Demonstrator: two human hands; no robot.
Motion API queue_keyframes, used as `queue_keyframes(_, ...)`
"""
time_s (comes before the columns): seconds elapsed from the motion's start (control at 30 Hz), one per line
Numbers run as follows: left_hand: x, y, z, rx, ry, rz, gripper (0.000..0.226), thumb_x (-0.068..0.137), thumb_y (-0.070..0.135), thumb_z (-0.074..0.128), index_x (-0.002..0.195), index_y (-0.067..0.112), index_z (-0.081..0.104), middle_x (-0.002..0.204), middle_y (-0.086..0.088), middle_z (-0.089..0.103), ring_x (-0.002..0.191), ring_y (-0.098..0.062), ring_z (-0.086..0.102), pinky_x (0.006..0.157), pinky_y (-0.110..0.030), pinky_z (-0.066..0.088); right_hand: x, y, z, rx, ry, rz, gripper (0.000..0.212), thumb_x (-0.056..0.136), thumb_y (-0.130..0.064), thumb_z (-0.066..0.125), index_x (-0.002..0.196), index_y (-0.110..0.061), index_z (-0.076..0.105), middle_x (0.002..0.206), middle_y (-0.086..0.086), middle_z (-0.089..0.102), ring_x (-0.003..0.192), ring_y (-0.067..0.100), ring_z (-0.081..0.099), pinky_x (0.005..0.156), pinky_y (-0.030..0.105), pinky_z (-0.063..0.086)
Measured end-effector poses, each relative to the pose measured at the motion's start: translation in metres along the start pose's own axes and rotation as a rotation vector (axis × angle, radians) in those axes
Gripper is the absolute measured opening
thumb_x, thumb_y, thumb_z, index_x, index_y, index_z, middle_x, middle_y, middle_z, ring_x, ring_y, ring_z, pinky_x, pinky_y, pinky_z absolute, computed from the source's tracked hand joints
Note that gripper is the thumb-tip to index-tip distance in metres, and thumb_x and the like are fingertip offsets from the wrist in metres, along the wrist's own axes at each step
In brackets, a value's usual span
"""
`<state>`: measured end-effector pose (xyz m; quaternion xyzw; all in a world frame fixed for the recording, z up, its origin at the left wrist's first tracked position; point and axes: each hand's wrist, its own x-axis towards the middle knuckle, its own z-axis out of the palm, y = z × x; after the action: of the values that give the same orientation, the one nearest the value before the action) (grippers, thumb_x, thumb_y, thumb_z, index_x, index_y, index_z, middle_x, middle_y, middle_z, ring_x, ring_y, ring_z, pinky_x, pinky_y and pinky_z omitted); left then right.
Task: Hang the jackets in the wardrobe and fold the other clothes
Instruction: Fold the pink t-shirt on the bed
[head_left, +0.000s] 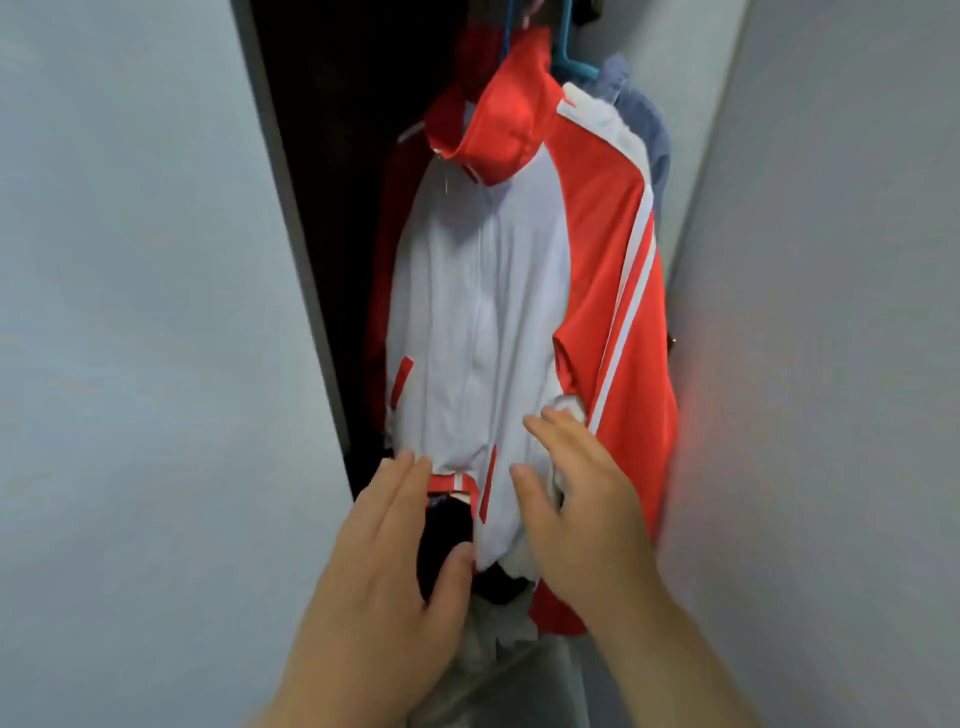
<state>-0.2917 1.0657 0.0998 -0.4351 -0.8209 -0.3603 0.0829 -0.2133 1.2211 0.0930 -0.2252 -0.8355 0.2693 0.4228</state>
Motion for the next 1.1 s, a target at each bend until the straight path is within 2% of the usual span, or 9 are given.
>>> queue_keyframes(0.17, -0.072, 0.008, -0.028, 0.089, 0.036, -0.130, 0.072, 0.090, 0.052, 0.049, 0.153, 0.038, 0.017, 0.141, 0.041, -0.008, 0.131, 0.026, -0.010, 0.100, 0.004, -0.004, -0.048, -0.008, -0.025, 0.044, -0.206, -0.046, 0.041, 0.094, -0.027, 0.062, 0.135, -0.029, 0.058, 0.131, -0.036, 0.039, 0.126, -0.033, 0.016, 0.099, -0.007, 0.011)
queue_keyframes(0.27, -0.098, 0.004, -0.053, 0.163, 0.114, -0.173, 0.074, 0.084, 0.065, 0.032, 0.152, 0.042, 0.013, 0.144, 0.042, -0.007, 0.128, 0.031, -0.014, 0.106, -0.003, 0.001, -0.059, -0.020, -0.030, 0.056, -0.289, -0.113, 0.042, 0.094, -0.031, 0.059, 0.136, -0.033, 0.055, 0.138, -0.029, 0.045, 0.126, -0.031, 0.018, 0.099, -0.007, 0.011)
queue_keyframes(0.33, -0.112, -0.004, -0.069, 0.212, 0.180, -0.206, 0.073, 0.088, 0.061, 0.037, 0.154, 0.037, 0.018, 0.149, 0.036, 0.001, 0.134, 0.024, -0.005, 0.111, -0.011, 0.006, -0.064, -0.031, -0.028, 0.062, -0.329, -0.173, 0.042, 0.094, -0.031, 0.059, 0.136, -0.033, 0.055, 0.141, -0.022, 0.048, 0.128, -0.025, 0.024, 0.101, -0.005, 0.012)
queue_keyframes(0.43, -0.135, -0.012, -0.090, 0.288, 0.238, -0.290, 0.071, 0.092, 0.052, 0.047, 0.155, 0.030, 0.020, 0.154, 0.025, 0.007, 0.139, 0.012, 0.001, 0.110, -0.006, -0.002, -0.069, -0.050, -0.016, 0.102, -0.404, -0.242, 0.046, 0.093, -0.031, 0.060, 0.139, -0.031, 0.054, 0.142, -0.021, 0.045, 0.133, -0.014, 0.027, 0.104, -0.003, 0.009)
queue_keyframes(0.53, -0.171, -0.018, -0.111, 0.388, 0.257, -0.428, 0.070, 0.093, 0.050, 0.050, 0.154, 0.029, 0.023, 0.152, 0.025, 0.008, 0.137, 0.015, -0.001, 0.104, 0.001, -0.007, -0.077, -0.073, 0.009, 0.154, -0.513, -0.336, 0.046, 0.093, -0.030, 0.061, 0.139, -0.030, 0.054, 0.140, -0.021, 0.044, 0.129, -0.019, 0.020, 0.099, -0.009, 0.003)
queue_keyframes(0.7, -0.246, -0.032, -0.141, 0.476, 0.387, -0.694, 0.072, 0.088, 0.059, 0.042, 0.153, 0.032, 0.027, 0.150, 0.028, 0.010, 0.135, 0.016, 0.003, 0.106, -0.004, -0.001, -0.091, -0.114, 0.068, 0.274, -0.700, -0.433, 0.047, 0.095, -0.031, 0.058, 0.141, -0.032, 0.050, 0.134, -0.028, 0.036, 0.129, -0.019, 0.018, 0.097, -0.010, 0.002)
queue_keyframes(0.9, -0.324, -0.027, -0.155, 0.549, 0.494, -1.023, 0.072, 0.089, 0.054, 0.047, 0.154, 0.030, 0.026, 0.159, 0.017, 0.021, 0.134, 0.011, 0.006, 0.111, -0.016, 0.006, -0.124, -0.157, 0.117, 0.308, -0.924, -0.559, 0.048, 0.097, -0.030, 0.054, 0.144, -0.033, 0.045, 0.150, -0.020, 0.039, 0.131, -0.018, 0.016, 0.096, -0.008, 0.003)
queue_keyframes(1.0, -0.348, -0.016, -0.152, 0.559, 0.526, -1.094, 0.070, 0.091, 0.050, 0.052, 0.153, 0.027, 0.030, 0.160, 0.011, 0.023, 0.135, 0.011, 0.007, 0.111, -0.015, 0.006, -0.142, -0.173, 0.122, 0.305, -1.018, -0.603, 0.050, 0.097, -0.032, 0.052, 0.146, -0.035, 0.042, 0.151, -0.021, 0.037, 0.128, -0.022, 0.012, 0.096, -0.007, 0.003)
queue_keyframes(1.1, -0.372, -0.001, -0.146, 0.562, 0.530, -1.144, 0.069, 0.093, 0.045, 0.055, 0.153, 0.024, 0.030, 0.159, 0.013, 0.021, 0.136, 0.011, 0.005, 0.107, -0.004, -0.004, -0.167, -0.188, 0.118, 0.318, -1.071, -0.656, 0.050, 0.095, -0.032, 0.054, 0.144, -0.036, 0.045, 0.149, -0.021, 0.040, 0.123, -0.024, 0.013, 0.105, 0.007, 0.012)
